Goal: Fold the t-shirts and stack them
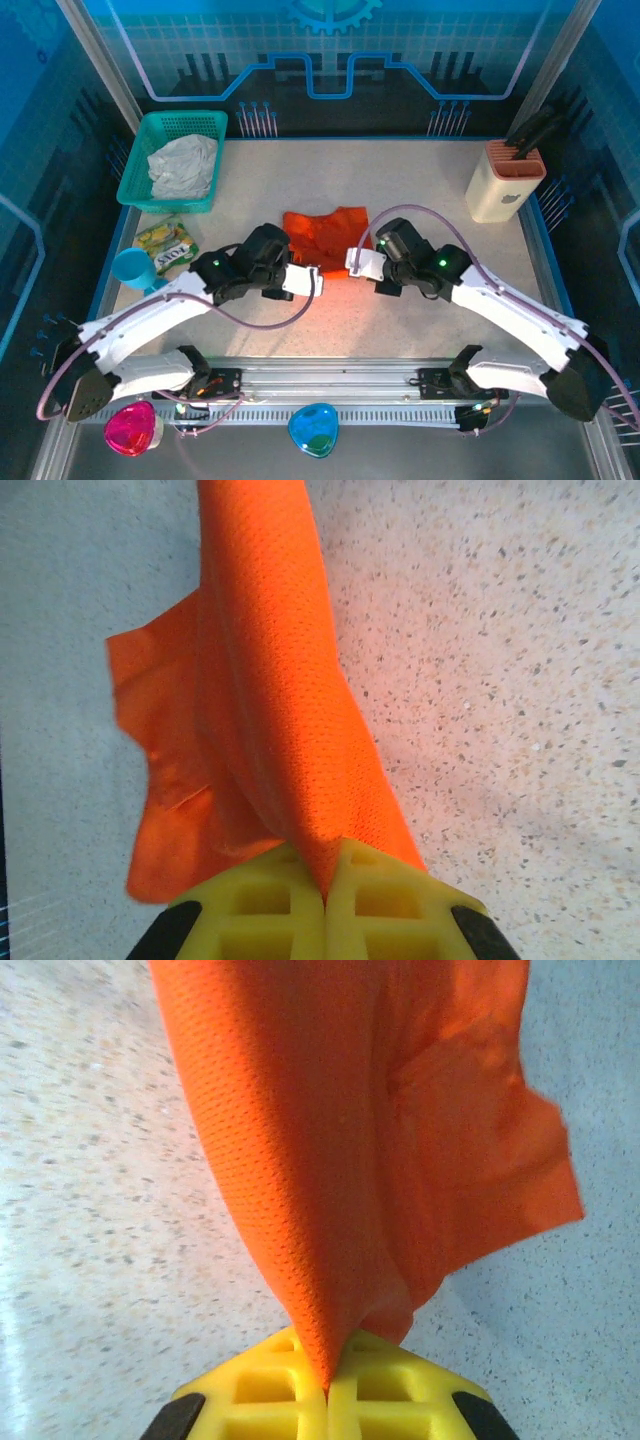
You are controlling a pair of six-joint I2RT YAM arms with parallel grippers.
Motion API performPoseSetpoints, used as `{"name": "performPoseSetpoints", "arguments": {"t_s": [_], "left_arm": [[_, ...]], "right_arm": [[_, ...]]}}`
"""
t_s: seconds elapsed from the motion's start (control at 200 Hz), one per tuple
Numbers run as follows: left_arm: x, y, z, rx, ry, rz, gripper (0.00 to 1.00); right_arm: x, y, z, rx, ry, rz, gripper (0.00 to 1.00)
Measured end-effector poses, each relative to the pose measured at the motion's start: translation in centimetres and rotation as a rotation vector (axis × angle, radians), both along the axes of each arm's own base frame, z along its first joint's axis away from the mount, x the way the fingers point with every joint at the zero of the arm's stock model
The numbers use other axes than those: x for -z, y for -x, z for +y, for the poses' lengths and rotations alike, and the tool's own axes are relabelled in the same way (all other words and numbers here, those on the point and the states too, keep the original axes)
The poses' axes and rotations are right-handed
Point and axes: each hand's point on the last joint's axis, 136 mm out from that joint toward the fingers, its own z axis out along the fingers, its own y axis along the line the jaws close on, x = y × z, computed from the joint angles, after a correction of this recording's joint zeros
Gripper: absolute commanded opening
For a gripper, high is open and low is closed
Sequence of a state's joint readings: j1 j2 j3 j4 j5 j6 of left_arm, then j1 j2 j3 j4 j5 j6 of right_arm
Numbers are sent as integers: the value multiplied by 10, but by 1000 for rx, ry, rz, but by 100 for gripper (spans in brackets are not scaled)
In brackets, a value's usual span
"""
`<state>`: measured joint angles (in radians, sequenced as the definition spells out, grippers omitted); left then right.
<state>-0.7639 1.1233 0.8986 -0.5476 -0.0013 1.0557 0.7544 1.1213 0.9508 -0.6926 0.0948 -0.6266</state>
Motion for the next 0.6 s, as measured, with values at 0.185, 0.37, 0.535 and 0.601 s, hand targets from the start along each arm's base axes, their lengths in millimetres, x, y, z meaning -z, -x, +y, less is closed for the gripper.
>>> {"name": "performPoseSetpoints", "arguments": {"t_s": [0.185, 0.37, 0.535, 0.601], "left_arm": [[-8, 13, 6, -12, 35, -12, 0], [2, 8, 7, -22, 1, -7, 0], [23, -12, 10, -56, -59, 36, 0], [21, -25, 11, -74, -57, 36, 0]], "right_arm": [[-16, 17, 1, -29, -20, 5, 0], [2, 10, 5, -7, 16, 51, 0], [17, -12, 4, 56, 51, 95, 0], [13, -24, 3, 84, 39, 89, 0]]}}
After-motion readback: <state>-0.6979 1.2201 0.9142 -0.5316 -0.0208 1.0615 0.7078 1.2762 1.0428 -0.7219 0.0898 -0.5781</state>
